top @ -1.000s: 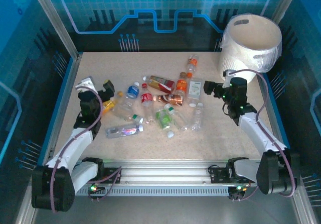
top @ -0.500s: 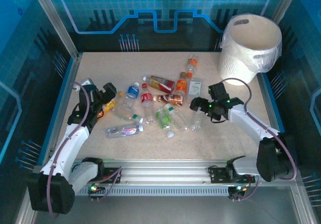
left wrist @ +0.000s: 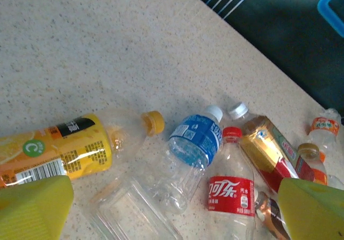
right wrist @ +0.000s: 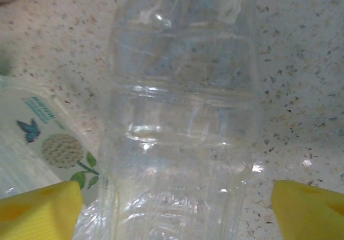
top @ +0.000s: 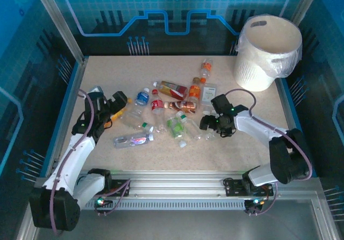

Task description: Put the plastic bottles in the bin

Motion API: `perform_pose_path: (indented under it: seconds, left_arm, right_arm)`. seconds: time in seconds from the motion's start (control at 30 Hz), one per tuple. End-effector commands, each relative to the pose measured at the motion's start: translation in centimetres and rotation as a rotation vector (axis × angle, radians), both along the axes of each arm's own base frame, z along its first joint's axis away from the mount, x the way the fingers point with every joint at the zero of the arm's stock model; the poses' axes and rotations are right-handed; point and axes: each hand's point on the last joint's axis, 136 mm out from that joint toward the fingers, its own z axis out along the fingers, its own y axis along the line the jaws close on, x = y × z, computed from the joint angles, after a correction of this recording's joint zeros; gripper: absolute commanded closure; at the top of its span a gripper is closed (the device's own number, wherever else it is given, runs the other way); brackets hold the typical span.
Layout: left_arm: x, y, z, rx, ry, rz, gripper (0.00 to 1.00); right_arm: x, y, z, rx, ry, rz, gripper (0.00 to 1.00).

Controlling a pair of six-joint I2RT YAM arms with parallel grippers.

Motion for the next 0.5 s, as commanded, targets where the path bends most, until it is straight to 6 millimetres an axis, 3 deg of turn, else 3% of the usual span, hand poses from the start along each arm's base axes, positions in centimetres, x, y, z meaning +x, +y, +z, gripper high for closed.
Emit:
perform_pose_path:
  seconds: [0.0,0.47]
  left_arm:
    - [-0.2,-1.0,-1.2,-0.039,0.071,-0.037,0.01]
    - [0.5,-4.9,-1.0,-0.131,0.045,-0.132,0.01]
  right_arm:
    - [-0.4,-0.4,-1.4,-0.044,0.021,-0.006,0.12]
    - [-0.7,-2.4,-2.2,-0.135,-0.021,-0.002,0.36]
